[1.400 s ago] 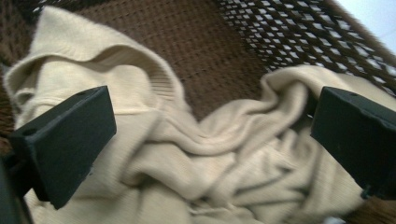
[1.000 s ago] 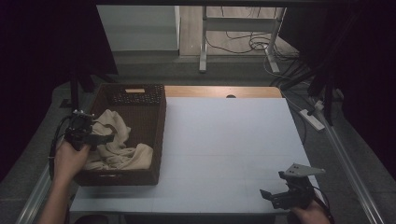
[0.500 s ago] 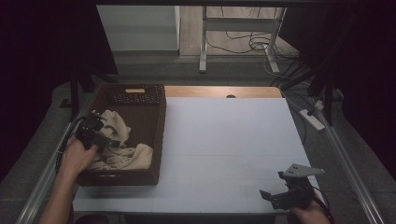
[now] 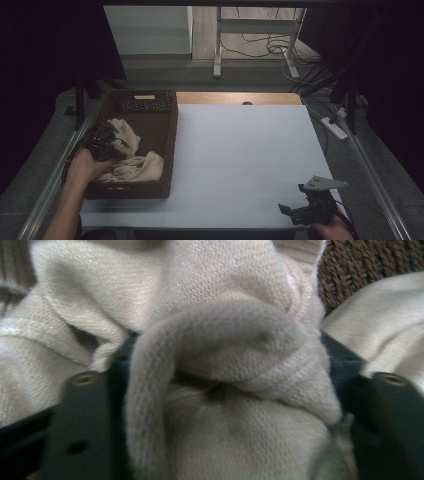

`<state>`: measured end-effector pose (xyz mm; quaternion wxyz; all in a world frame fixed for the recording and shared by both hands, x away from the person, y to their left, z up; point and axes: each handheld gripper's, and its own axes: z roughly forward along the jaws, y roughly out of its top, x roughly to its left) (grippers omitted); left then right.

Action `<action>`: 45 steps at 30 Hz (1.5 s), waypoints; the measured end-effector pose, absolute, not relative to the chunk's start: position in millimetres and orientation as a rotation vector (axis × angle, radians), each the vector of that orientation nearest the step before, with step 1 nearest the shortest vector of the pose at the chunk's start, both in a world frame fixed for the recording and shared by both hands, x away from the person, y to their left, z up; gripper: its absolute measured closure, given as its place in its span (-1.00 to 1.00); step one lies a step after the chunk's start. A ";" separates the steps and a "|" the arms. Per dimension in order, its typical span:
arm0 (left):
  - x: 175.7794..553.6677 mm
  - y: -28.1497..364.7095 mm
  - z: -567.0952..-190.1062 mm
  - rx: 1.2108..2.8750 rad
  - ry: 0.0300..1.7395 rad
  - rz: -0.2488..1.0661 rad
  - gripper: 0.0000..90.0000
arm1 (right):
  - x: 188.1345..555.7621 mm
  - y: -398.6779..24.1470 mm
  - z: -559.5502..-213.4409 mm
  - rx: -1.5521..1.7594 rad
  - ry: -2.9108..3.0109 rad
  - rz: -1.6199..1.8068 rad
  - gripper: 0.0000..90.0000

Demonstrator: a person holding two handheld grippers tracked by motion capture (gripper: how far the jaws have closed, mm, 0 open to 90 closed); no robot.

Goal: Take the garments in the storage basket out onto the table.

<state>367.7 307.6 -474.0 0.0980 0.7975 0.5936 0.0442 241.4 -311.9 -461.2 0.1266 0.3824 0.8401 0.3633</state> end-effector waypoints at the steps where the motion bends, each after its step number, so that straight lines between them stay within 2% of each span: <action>1: 368.6 306.6 -472.8 2.358 1.770 0.132 -0.01 | 241.1 -312.2 -461.2 1.115 2.444 1.057 -0.99; 6: 368.0 309.5 -469.0 2.326 1.771 0.115 0.22 | 241.2 -312.5 -461.2 1.118 2.445 1.058 -0.99; 10: 365.6 312.6 -462.1 2.284 1.732 0.126 0.33 | 241.9 -312.1 -461.4 1.126 2.447 1.057 -0.99; 13: 359.0 322.2 -450.5 2.147 1.643 0.130 0.36 | 242.6 -311.0 -461.7 1.129 2.453 1.047 -0.99; 19: 353.4 333.6 -430.4 1.979 1.515 0.102 0.36 | 242.9 -310.9 -461.8 1.130 2.455 1.044 -0.99; 25: 350.9 332.3 -406.5 1.878 1.398 0.100 0.36 | 242.7 -311.0 -461.7 1.129 2.453 1.046 -0.99; 34: 354.3 320.9 -373.7 1.813 1.268 0.094 0.36 | 242.7 -311.2 -461.6 1.129 2.451 1.047 -0.99; 45: 366.4 285.8 -327.3 1.767 1.105 0.125 0.36 | 242.5 -311.9 -461.4 1.128 2.450 1.050 -0.99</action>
